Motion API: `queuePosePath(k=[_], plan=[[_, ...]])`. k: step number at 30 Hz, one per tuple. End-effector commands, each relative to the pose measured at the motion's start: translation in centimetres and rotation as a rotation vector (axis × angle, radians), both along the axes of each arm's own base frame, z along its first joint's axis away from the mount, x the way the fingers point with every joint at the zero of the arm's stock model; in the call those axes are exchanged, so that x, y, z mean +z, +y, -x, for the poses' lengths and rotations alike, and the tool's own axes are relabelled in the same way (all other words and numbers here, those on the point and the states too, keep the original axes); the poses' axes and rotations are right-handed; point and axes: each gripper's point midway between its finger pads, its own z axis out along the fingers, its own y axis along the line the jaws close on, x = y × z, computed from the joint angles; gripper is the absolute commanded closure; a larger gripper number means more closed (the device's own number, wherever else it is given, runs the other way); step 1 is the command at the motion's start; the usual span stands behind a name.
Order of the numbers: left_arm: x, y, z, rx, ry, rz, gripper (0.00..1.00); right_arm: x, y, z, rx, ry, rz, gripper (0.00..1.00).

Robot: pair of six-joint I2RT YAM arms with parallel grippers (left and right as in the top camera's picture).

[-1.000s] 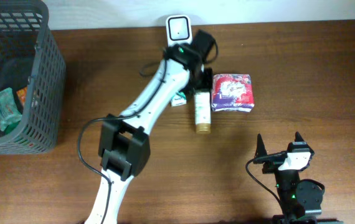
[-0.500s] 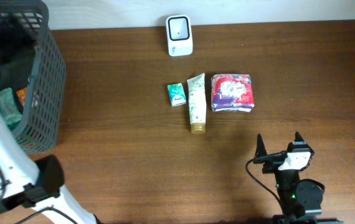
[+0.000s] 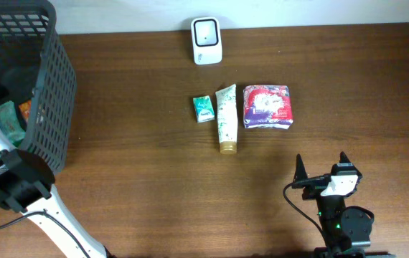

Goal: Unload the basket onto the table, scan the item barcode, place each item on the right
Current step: 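Reach the left gripper into the basket and grasp the teal toilet-paper bag, then place the teal bag in front of the tissue pack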

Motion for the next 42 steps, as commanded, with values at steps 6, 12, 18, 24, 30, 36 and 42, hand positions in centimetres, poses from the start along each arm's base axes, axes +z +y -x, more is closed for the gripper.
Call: queuePosePath(k=[6, 12, 18, 24, 30, 36, 42], plan=[[-8.7, -0.1, -5.3, -0.281, 0.06, -0.029, 0.25, -0.3, 0.0, 0.0, 0.0, 0.005, 0.007, 0.01], [-14.2, 2.4, -2.7, -0.218, 0.166, -0.077, 0.41, -0.3, 0.0, 0.0, 0.0, 0.005, 0.007, 0.01], [-19.0, 2.5, -0.6, -0.204, 0.264, 0.01, 0.86, -0.3, 0.0, 0.0, 0.0, 0.005, 0.007, 0.01], [-10.4, 2.6, -2.3, -0.078, 0.108, -0.018, 1.0, -0.3, 0.0, 0.0, 0.0, 0.005, 0.007, 0.02], [13.5, -8.6, -9.9, -0.284, -0.773, 0.336, 1.0, -0.3, 0.0, 0.0, 0.0, 0.005, 0.007, 0.01], [25.1, -23.8, -8.7, -0.639, -1.025, 0.586, 1.0, -0.3, 0.0, 0.0, 0.0, 0.005, 0.007, 0.01], [14.7, -37.6, -7.3, -0.698, -0.544, 0.553, 1.0, -0.3, 0.0, 0.0, 0.0, 0.005, 0.007, 0.01]])
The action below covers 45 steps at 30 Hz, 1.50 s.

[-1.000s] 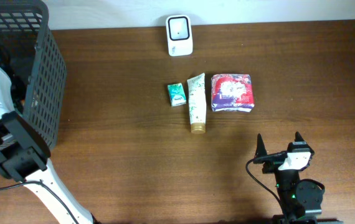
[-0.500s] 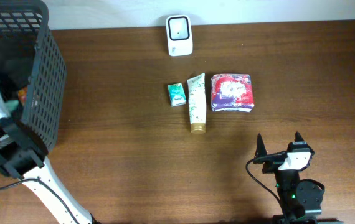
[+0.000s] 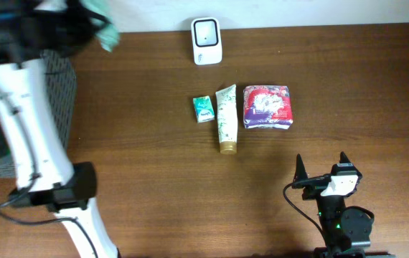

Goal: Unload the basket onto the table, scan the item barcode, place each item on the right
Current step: 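Place the teal bag in front of the tissue pack, then reach the left gripper into the basket and grasp the orange soap bar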

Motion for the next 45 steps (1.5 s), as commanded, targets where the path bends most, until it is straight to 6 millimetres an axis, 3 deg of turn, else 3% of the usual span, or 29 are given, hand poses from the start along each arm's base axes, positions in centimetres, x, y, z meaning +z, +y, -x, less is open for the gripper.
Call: queuePosePath(k=[1, 4, 5, 8, 9, 11, 13, 15, 16, 17, 18, 20, 21, 23, 26, 27, 28, 29, 31, 32, 33, 34, 36, 37, 38, 41, 43, 45], plan=[[-5.0, -4.8, 0.4, -0.023, 0.119, -0.231, 1.0, -0.3, 0.0, 0.0, 0.0, 0.005, 0.007, 0.02], [-12.7, -10.1, 1.1, -0.096, 0.243, -0.456, 1.0, -0.3, 0.0, 0.0, 0.0, 0.005, 0.007, 0.02], [-16.3, -11.8, 1.8, -0.087, 0.308, -0.491, 1.0, -0.3, 0.0, 0.0, 0.0, 0.005, 0.007, 0.02], [-24.3, -14.0, 3.9, -0.064, 0.443, -0.518, 1.0, -0.3, 0.0, 0.0, 0.0, 0.005, 0.007, 0.01], [-27.6, -14.0, 5.6, -0.012, 0.526, -0.516, 1.0, -0.3, 0.0, 0.0, 0.0, 0.005, 0.007, 0.02], [-31.9, -13.9, 8.2, 0.045, 0.624, -0.511, 0.87, -0.3, 0.0, 0.0, 0.0, 0.005, 0.007, 0.02], [-34.0, -15.3, 8.8, 0.018, 0.629, -0.458, 0.86, -0.3, 0.0, 0.0, 0.0, 0.005, 0.007, 0.01], [-34.5, -17.4, 8.8, -0.029, 0.614, -0.383, 0.8, -0.3, 0.0, 0.0, 0.0, 0.005, 0.007, 0.01], [-34.4, -18.0, 8.6, -0.039, 0.601, -0.368, 0.71, -0.3, 0.0, 0.0, 0.0, 0.005, 0.007, 0.01], [-34.2, -18.7, 8.5, -0.052, 0.593, -0.343, 0.45, -0.3, 0.0, 0.0, 0.0, 0.005, 0.007, 0.02], [-34.0, -19.4, 8.4, -0.085, 0.584, -0.317, 0.43, -0.3, 0.0, 0.0, 0.0, 0.005, 0.007, 0.02], [-31.1, -20.6, 6.4, -0.225, 0.464, -0.326, 0.29, -0.3, 0.0, 0.0, 0.0, 0.005, 0.007, 0.01], [-28.8, -19.9, 5.0, -0.193, 0.423, -0.343, 0.27, -0.3, 0.0, 0.0, 0.0, 0.005, 0.007, 0.02], [-23.6, -17.4, 2.5, -0.098, 0.339, -0.391, 0.27, -0.3, 0.0, 0.0, 0.0, 0.005, 0.007, 0.01], [-12.3, -12.5, -0.3, -0.063, 0.131, -0.418, 0.18, -0.3, 0.0, 0.0, 0.0, 0.005, 0.007, 0.01], [-7.3, -8.4, -1.0, 0.025, 0.035, -0.428, 0.08, -0.3, 0.0, 0.0, 0.0, 0.005, 0.007, 0.01], [-3.5, -4.1, -1.3, 0.146, -0.035, -0.443, 0.08, -0.3, 0.0, 0.0, 0.0, 0.005, 0.007, 0.01], [0.2, 2.0, -1.6, 0.318, -0.111, -0.467, 0.01, -0.3, 0.0, 0.0, 0.0, 0.005, 0.007, 0.01], [2.2, 12.2, -1.4, 0.571, -0.131, -0.51, 0.0, -0.3, 0.0, 0.0, 0.0, 0.005, 0.007, 0.02], [2.3, 16.7, -0.9, 0.667, -0.117, -0.518, 0.0, -0.3, 0.0, 0.0, 0.0, 0.005, 0.007, 0.02], [2.4, 19.8, -0.3, 0.733, -0.109, -0.522, 0.0, -0.3, 0.0, 0.0, 0.0, 0.005, 0.007, 0.01], [2.3, 22.6, 0.6, 0.791, -0.095, -0.527, 0.07, -0.3, 0.0, 0.0, 0.0, 0.005, 0.007, 0.01], [1.2, 26.9, 2.0, 0.781, -0.04, -0.634, 0.21, -0.3, 0.0, 0.0, 0.0, 0.005, 0.007, 0.01], [-0.8, 28.4, 2.1, 0.711, 0.018, -0.718, 0.21, -0.3, 0.0, 0.0, 0.0, 0.005, 0.007, 0.01], [-2.3, 29.1, 1.9, 0.68, 0.054, -0.744, 0.2, -0.3, 0.0, 0.0, 0.0, 0.005, 0.007, 0.01], [-10.4, 30.9, 0.7, 0.52, 0.231, -0.813, 0.18, -0.3, 0.0, 0.0, 0.0, 0.005, 0.007, 0.01], [-14.8, 29.8, -0.7, 0.335, 0.251, -0.708, 0.18, -0.3, 0.0, 0.0, 0.0, 0.005, 0.007, 0.02], [-17.9, 29.6, -0.8, 0.272, 0.312, -0.688, 0.18, -0.3, 0.0, 0.0, 0.0, 0.005, 0.007, 0.02]])
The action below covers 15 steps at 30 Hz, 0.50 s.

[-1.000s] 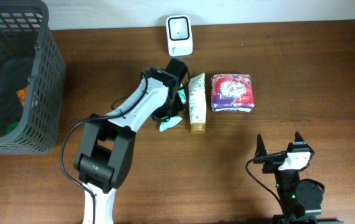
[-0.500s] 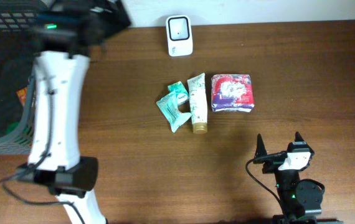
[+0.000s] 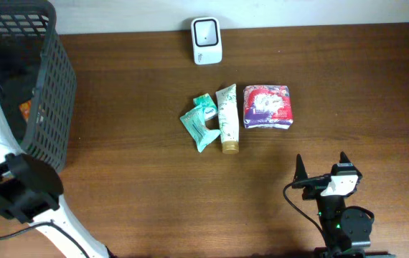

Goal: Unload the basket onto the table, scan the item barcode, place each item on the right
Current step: 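Reach the left gripper into the basket and grasp the orange soap bar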

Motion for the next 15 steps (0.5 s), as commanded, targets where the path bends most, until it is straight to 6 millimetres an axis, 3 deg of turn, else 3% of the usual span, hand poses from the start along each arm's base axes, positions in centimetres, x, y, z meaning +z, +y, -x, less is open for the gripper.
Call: queuePosePath(k=[1, 3, 8, 12, 15], plan=[[-5.1, -0.7, -0.5, -0.105, 0.102, 0.089, 0.19, -0.3, 0.0, 0.0, 0.0, 0.005, 0.007, 0.02], [-8.8, -0.6, -0.6, -0.103, 0.17, 0.129, 0.25, -0.3, 0.0, 0.0, 0.0, 0.005, 0.007, 0.01], [-14.5, 0.3, -0.4, -0.06, 0.251, 0.19, 0.4, -0.3, 0.0, 0.0, 0.0, 0.005, 0.007, 0.01], [-18.0, 0.2, -0.3, -0.058, 0.302, 0.218, 0.41, -0.3, 0.0, 0.0, 0.0, 0.005, 0.007, 0.01], [-18.6, 0.4, -0.7, -0.059, 0.295, 0.214, 0.54, -0.3, 0.0, 0.0, 0.0, 0.005, 0.007, 0.01]])
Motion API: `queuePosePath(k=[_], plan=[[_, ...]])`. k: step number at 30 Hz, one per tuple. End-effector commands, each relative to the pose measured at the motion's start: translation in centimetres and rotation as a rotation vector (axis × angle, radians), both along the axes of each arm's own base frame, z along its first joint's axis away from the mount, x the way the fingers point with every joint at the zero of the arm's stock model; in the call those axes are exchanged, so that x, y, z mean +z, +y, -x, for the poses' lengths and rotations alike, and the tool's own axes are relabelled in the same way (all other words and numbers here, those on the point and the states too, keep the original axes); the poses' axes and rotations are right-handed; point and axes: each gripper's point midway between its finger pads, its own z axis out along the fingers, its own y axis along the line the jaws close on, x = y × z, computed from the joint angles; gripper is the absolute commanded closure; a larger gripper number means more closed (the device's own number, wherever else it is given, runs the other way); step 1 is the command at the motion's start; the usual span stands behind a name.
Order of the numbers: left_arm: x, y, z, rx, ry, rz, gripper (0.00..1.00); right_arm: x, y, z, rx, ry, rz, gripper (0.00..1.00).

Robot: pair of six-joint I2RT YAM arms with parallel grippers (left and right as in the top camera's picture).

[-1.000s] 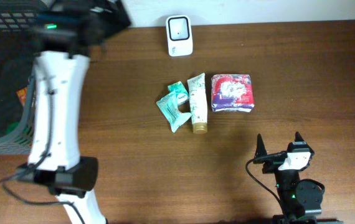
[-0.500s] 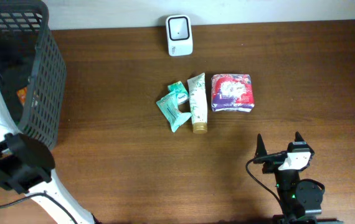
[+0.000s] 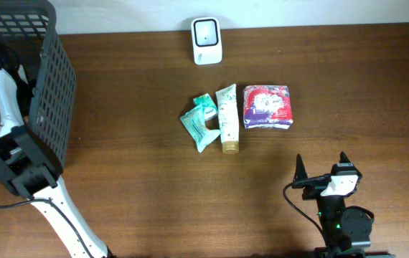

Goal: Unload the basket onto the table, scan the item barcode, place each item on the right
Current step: 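Reach the left gripper into the basket and grasp the orange soap bar, then place the orange soap bar left of the teal bag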

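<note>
The white barcode scanner (image 3: 206, 41) stands at the table's far edge. In front of it lie a small green box (image 3: 203, 107), a teal pouch (image 3: 196, 128) leaning against it, a white tube (image 3: 226, 118) and a purple-red packet (image 3: 267, 107). My left arm reaches into the black mesh basket (image 3: 50, 86) at the far left. Its gripper is down inside and its fingers do not show. My right gripper (image 3: 321, 167) is open with nothing in it, near the front edge, well short of the items.
The basket holds more goods, with an orange one (image 3: 25, 109) glimpsed through the mesh. The left arm's black base link (image 3: 21, 168) sits just in front of the basket. Bare brown tabletop (image 3: 133, 172) lies between the basket and the items.
My left arm has shifted a little within the basket, its white link now further right. The items on the table and the right gripper have not moved.
At first the box, tube and packet lay on the table with my left arm in the basket. Then the left arm was raised above the basket with a teal pouch. Later the pouch lay beside the green box, and the arm was back at the basket, where it stays.
</note>
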Motion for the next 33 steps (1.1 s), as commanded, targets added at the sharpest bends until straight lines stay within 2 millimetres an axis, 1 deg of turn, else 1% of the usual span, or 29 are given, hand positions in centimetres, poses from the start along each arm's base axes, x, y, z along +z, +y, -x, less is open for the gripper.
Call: queuePosePath(k=[1, 2, 3, 6, 7, 8, 9, 10, 11, 12, 13, 15, 16, 17, 18, 19, 20, 21, 22, 23, 24, 25, 26, 27, 29, 30, 31, 32, 33], plan=[[-1.0, 0.3, 0.0, 0.003, 0.002, 0.012, 0.54, -0.3, 0.0, 0.0, 0.0, 0.005, 0.006, 0.01], [-1.1, 0.4, 0.1, 0.005, 0.005, 0.014, 0.56, -0.3, 0.0, 0.0, 0.0, 0.005, 0.006, 0.01], [-1.5, 0.3, 0.2, 0.006, 0.016, 0.019, 0.63, -0.3, 0.0, 0.0, 0.0, 0.005, 0.006, 0.01], [-4.4, -0.3, 1.7, 0.008, 0.103, 0.064, 0.66, -0.3, 0.0, 0.0, 0.0, 0.005, 0.006, 0.01], [-4.6, 0.0, 2.3, 0.016, 0.125, 0.059, 0.89, -0.3, 0.0, 0.0, 0.0, 0.005, 0.006, 0.01], [-4.0, 0.3, 2.4, 0.022, 0.124, 0.055, 1.0, -0.3, 0.0, 0.0, 0.0, 0.005, 0.006, 0.01], [-3.1, 0.5, 2.3, 0.026, 0.113, 0.049, 1.0, -0.3, 0.0, 0.0, 0.0, 0.005, 0.006, 0.01], [-0.2, 1.3, 1.8, 0.111, 0.054, 0.035, 1.0, -0.3, 0.0, 0.0, 0.0, 0.005, 0.006, 0.02], [4.0, 2.4, 1.3, 0.225, -0.038, 0.019, 1.0, -0.3, 0.0, 0.0, 0.0, 0.005, 0.006, 0.01], [7.5, 3.0, 1.1, 0.284, -0.116, 0.003, 1.0, -0.3, 0.0, 0.0, 0.0, 0.005, 0.006, 0.01], [14.5, 3.3, 0.5, 0.356, -0.297, -0.009, 1.0, -0.3, 0.0, 0.0, 0.0, 0.005, 0.006, 0.01], [25.0, 1.7, 0.5, 0.414, -0.588, 0.02, 1.0, -0.3, 0.0, 0.0, 0.0, 0.005, 0.006, 0.01], [29.2, 0.3, 1.0, 0.444, -0.71, 0.07, 1.0, -0.3, 0.0, 0.0, 0.0, 0.005, 0.006, 0.01], [32.8, -1.5, 1.5, 0.462, -0.817, 0.158, 1.0, -0.3, 0.0, 0.0, 0.0, 0.005, 0.006, 0.01], [37.9, -6.0, 2.2, 0.386, -0.944, 0.336, 1.0, -0.3, 0.0, 0.0, 0.0, 0.005, 0.006, 0.02], [40.0, -9.5, 2.4, 0.28, -0.976, 0.432, 1.0, -0.3, 0.0, 0.0, 0.0, 0.005, 0.006, 0.02], [41.2, -14.0, 2.7, 0.165, -0.967, 0.534, 1.0, -0.3, 0.0, 0.0, 0.0, 0.005, 0.006, 0.01], [40.8, -17.9, 2.7, 0.102, -0.911, 0.594, 1.0, -0.3, 0.0, 0.0, 0.0, 0.005, 0.006, 0.01], [39.6, -22.2, 2.3, -0.017, -0.842, 0.608, 1.0, -0.3, 0.0, 0.0, 0.0, 0.005, 0.006, 0.01], [38.7, -25.5, 2.1, -0.136, -0.798, 0.585, 1.0, -0.3, 0.0, 0.0, 0.0, 0.005, 0.006, 0.01], [36.8, -28.7, 1.9, -0.192, -0.722, 0.525, 1.0, -0.3, 0.0, 0.0, 0.0, 0.005, 0.006, 0.01], [33.7, -31.6, 2.0, -0.2, -0.612, 0.413, 1.0, -0.3, 0.0, 0.0, 0.0, 0.005, 0.006, 0.01], [30.4, -34.3, 2.4, -0.269, -0.497, 0.275, 1.0, -0.3, 0.0, 0.0, 0.0, 0.005, 0.006, 0.02], [28.2, -36.6, 2.6, -0.366, -0.421, 0.223, 1.0, -0.3, 0.0, 0.0, 0.0, 0.005, 0.006, 0.01], [22.5, -40.3, 3.4, -0.428, -0.24, 0.146, 0.98, -0.3, 0.0, 0.0, 0.0, 0.005, 0.006, 0.02], [19.8, -41.4, 3.5, -0.453, -0.177, 0.118, 0.94, -0.3, 0.0, 0.0, 0.0, 0.005, 0.006, 0.01], [16.8, -42.8, 3.5, -0.479, -0.122, 0.11, 0.94, -0.3, 0.0, 0.0, 0.0, 0.005, 0.006, 0.01], [13.2, -43.9, 3.1, -0.497, -0.088, 0.097, 0.94, -0.3, 0.0, 0.0, 0.0, 0.005, 0.006, 0.01], [10.4, -44.1, 2.2, -0.495, -0.088, 0.081, 0.95, -0.3, 0.0, 0.0, 0.0, 0.005, 0.006, 0.01]])
